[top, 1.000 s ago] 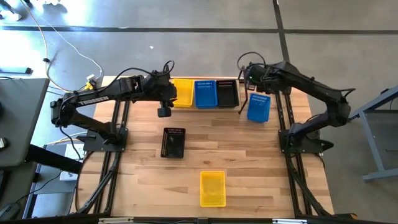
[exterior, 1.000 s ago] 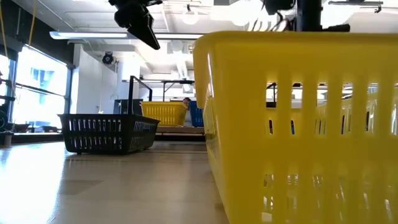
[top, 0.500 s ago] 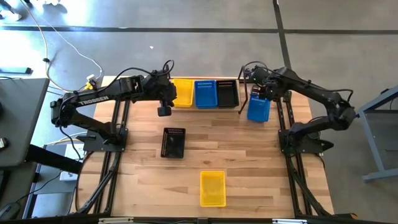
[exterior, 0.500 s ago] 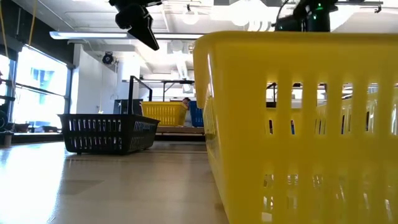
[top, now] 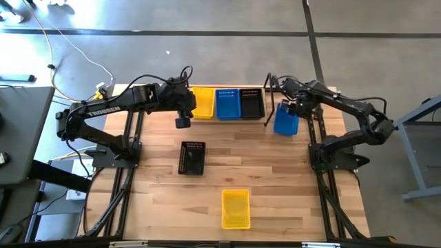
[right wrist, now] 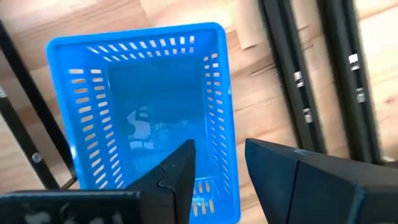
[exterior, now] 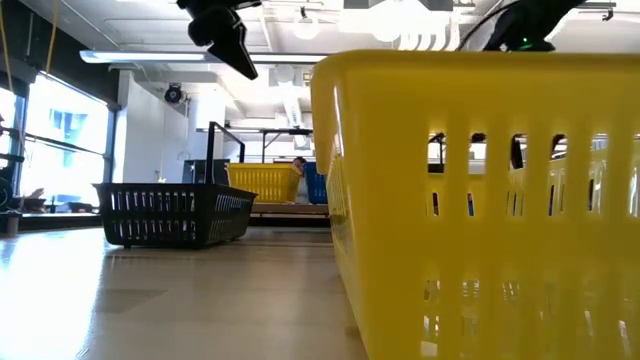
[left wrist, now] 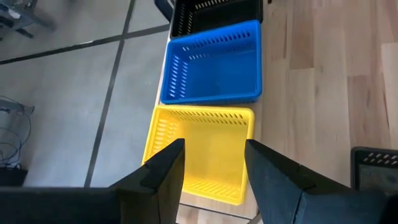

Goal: Stack baskets on shelf by color
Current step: Stack the blue basket on the blue baskets on the shelf

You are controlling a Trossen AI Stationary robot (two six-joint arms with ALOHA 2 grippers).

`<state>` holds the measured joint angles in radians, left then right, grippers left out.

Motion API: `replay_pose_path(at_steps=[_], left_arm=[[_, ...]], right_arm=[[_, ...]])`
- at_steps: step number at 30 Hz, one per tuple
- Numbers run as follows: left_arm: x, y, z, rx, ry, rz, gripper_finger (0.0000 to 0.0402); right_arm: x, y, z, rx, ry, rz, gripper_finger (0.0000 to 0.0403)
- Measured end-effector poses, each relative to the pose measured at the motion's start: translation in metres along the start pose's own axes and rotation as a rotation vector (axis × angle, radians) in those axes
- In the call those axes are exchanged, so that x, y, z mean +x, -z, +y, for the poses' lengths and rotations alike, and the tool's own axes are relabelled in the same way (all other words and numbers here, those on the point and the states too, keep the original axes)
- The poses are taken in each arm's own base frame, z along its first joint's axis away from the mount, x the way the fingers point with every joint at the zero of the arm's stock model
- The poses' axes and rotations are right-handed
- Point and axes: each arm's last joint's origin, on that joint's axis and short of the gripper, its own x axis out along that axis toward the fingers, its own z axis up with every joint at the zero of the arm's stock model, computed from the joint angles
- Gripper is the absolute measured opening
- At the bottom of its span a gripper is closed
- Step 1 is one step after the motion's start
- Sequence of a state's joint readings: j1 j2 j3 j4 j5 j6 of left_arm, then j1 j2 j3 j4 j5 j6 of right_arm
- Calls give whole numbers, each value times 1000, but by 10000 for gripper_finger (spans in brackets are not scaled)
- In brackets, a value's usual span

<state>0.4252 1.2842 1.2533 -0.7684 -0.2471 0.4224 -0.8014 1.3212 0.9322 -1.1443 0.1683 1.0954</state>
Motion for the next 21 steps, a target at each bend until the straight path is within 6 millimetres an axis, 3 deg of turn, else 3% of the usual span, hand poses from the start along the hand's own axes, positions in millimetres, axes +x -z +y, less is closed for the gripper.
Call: replay_pose_path(at_steps=[17, 21], left_arm=[[0, -1, 1, 22, -7, -15, 156], [0, -2, 1, 22, -6, -15, 156]], right_arm=[[45, 12, -11, 55, 9, 44, 125], [51, 14, -13, 69, 9, 50, 104]])
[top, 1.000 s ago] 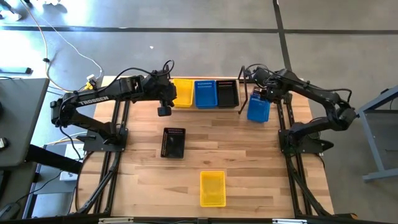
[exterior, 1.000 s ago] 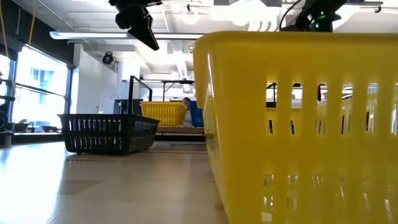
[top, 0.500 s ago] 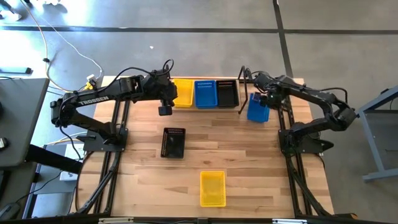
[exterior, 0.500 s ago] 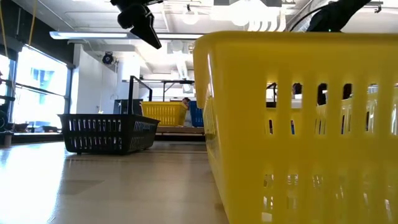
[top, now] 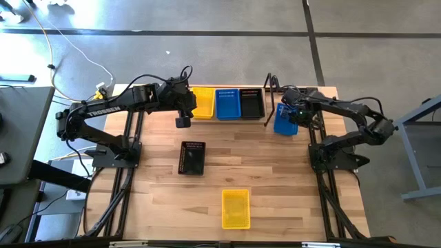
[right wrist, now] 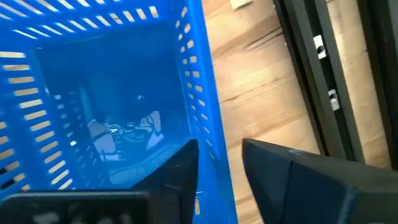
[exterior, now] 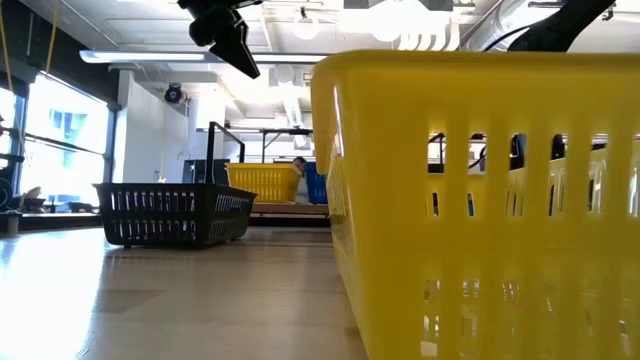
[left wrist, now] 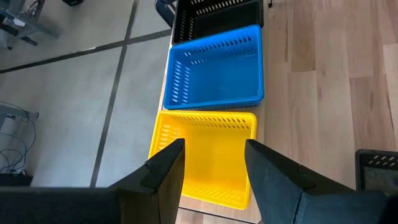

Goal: Stack baskets on shelf by color
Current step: Stack the blue basket on the blue baskets on the shelf

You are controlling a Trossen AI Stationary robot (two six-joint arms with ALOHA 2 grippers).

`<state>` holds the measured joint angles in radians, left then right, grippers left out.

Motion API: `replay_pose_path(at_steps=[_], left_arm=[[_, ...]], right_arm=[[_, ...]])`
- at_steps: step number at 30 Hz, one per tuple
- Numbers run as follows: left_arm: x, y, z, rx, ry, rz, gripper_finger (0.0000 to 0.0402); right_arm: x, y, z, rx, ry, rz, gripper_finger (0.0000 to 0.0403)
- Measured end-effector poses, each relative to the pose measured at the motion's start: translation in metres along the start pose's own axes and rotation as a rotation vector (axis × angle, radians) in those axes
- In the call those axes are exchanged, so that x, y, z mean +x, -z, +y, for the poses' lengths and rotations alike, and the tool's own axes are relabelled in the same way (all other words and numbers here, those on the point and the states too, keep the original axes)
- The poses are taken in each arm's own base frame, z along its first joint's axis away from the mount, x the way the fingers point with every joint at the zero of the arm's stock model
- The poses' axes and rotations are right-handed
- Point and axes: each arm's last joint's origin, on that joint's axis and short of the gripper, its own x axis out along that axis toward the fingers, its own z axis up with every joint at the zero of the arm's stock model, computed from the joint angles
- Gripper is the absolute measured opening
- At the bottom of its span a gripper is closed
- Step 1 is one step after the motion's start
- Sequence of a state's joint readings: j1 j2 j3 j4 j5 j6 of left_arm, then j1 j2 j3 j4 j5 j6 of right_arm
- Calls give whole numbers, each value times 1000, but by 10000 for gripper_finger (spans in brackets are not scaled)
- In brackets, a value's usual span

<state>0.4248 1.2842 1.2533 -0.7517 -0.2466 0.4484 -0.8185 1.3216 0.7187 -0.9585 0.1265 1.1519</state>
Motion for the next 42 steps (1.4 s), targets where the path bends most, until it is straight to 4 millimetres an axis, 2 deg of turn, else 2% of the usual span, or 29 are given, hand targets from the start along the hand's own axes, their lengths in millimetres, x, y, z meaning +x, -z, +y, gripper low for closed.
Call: replay_pose_path(at_steps=[5, 10, 13, 23, 30, 38, 42], left_arm=[[0, 0, 0, 0, 0, 0, 156], [0, 0, 0, 6, 0, 0, 156], [0, 0, 0, 19, 1, -1, 156], [-2, -4, -9, 45, 22, -18, 156], [-5, -8, -16, 66, 40, -34, 157], [-5, -9, -18, 70, 45, -37, 156], [-5, -8, -18, 58, 45, -35, 156]], right_arm=[[0, 0, 0, -3, 7, -22, 16], [-4, 4, 0, -5, -6, -44, 12], [-14, 9, 0, 10, -28, -96, 5], [-82, 16, -20, 102, -44, -319, 2], [-133, 9, -28, 195, -160, -531, 1], [-194, -5, -16, 180, -414, -762, 1], [-216, -10, -5, 136, -569, -819, 1]])
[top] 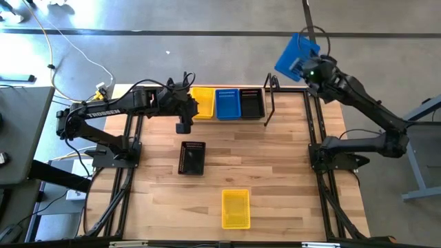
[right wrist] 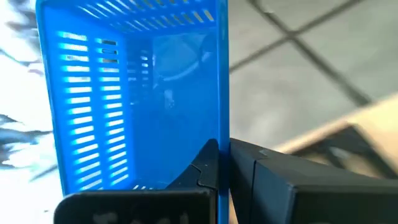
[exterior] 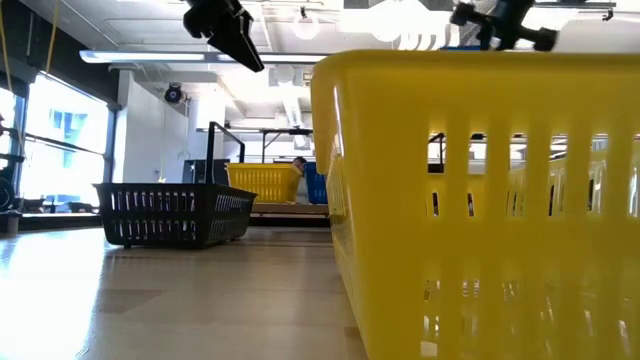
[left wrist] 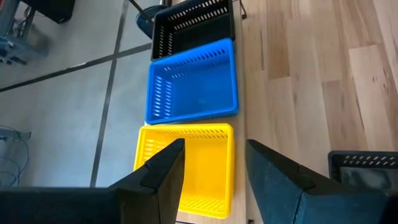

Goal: Stack baskets on shelf by color
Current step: Stack the blue basket on the blue baskets on the shelf

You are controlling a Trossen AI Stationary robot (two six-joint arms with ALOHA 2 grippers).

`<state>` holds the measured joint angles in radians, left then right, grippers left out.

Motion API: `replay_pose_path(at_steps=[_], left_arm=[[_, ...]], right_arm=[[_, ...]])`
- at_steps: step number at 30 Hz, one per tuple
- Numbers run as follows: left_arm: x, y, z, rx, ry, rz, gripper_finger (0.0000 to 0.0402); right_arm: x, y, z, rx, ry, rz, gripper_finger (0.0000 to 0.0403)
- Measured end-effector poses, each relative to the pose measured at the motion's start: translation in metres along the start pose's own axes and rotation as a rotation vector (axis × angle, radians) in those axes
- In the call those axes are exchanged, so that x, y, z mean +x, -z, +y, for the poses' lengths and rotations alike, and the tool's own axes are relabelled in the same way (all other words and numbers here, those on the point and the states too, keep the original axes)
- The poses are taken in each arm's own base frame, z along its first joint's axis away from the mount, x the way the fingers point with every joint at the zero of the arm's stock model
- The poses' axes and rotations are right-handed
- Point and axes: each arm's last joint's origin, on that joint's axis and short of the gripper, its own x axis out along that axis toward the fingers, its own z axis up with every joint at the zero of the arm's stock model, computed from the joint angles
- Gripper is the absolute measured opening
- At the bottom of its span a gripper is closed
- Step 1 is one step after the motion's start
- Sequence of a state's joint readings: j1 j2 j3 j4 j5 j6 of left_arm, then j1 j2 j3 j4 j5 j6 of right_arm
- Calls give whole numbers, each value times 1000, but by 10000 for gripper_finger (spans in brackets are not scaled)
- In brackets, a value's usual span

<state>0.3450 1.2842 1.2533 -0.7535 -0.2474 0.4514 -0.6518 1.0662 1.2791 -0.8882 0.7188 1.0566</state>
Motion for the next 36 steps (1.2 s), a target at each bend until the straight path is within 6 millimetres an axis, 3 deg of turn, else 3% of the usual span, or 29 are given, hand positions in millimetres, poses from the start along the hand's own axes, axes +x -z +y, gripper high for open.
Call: replay_pose_path(at_steps=[8, 20, 28, 36], left_arm=[[0, 4, -2, -3, 18, 37, 156], [0, 7, -3, -13, 34, 73, 156], [0, 7, -4, -12, 35, 75, 157], [0, 7, -4, -13, 35, 75, 157]], right_arm=[[16, 15, 37, -31, -222, 116, 0], [38, 83, 85, -75, -413, 453, 0], [52, 124, 97, -87, -390, 618, 0], [64, 157, 101, -161, -345, 675, 0]])
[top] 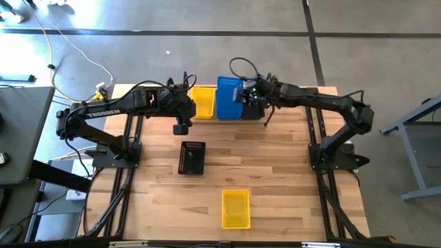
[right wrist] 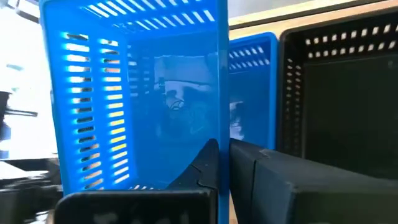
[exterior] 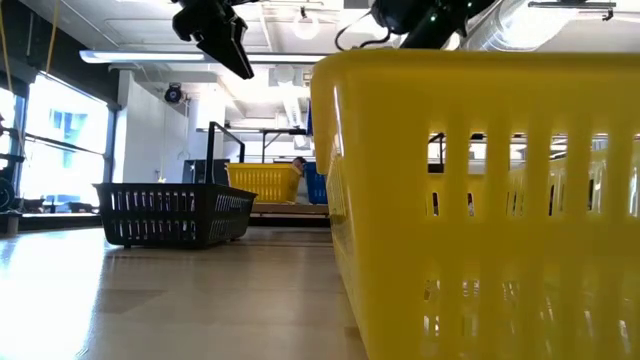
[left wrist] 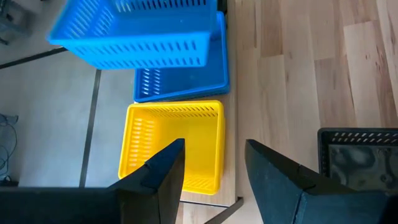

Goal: Stack baskets on shelf by color
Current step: Stack the blue basket on the blue baskets on the shelf

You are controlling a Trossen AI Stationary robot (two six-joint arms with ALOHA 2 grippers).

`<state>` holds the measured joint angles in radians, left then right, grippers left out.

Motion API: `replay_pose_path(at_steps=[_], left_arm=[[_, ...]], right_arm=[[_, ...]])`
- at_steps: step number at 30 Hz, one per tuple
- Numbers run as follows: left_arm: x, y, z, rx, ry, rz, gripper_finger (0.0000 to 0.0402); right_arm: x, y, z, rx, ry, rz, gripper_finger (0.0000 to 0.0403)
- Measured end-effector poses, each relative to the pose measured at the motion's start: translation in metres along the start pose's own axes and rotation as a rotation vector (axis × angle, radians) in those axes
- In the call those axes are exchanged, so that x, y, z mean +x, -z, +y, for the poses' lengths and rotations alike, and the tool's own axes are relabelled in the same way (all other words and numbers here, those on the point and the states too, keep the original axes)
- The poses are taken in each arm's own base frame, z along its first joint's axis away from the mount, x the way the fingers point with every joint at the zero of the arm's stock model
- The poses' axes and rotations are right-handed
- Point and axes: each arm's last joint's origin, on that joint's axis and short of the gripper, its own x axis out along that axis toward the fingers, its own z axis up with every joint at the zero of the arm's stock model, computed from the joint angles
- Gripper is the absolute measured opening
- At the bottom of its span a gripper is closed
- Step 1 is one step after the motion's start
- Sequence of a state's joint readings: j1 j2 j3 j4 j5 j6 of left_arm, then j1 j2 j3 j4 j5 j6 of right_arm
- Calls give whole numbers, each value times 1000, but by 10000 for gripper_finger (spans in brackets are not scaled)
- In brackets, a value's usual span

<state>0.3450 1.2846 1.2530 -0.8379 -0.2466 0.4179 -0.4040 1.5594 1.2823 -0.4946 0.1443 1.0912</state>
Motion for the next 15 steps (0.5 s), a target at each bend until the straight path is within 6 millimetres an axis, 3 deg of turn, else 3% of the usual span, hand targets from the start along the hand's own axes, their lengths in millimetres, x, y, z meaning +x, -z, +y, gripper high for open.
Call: replay_pose_path(at_steps=[8, 15], left_arm=[[0, 0, 0, 0, 0, 0, 156], [0, 0, 0, 0, 0, 0, 156]], right_arm=[[26, 6, -4, -30, 55, 16, 0], [37, 8, -7, -55, 81, 27, 0]])
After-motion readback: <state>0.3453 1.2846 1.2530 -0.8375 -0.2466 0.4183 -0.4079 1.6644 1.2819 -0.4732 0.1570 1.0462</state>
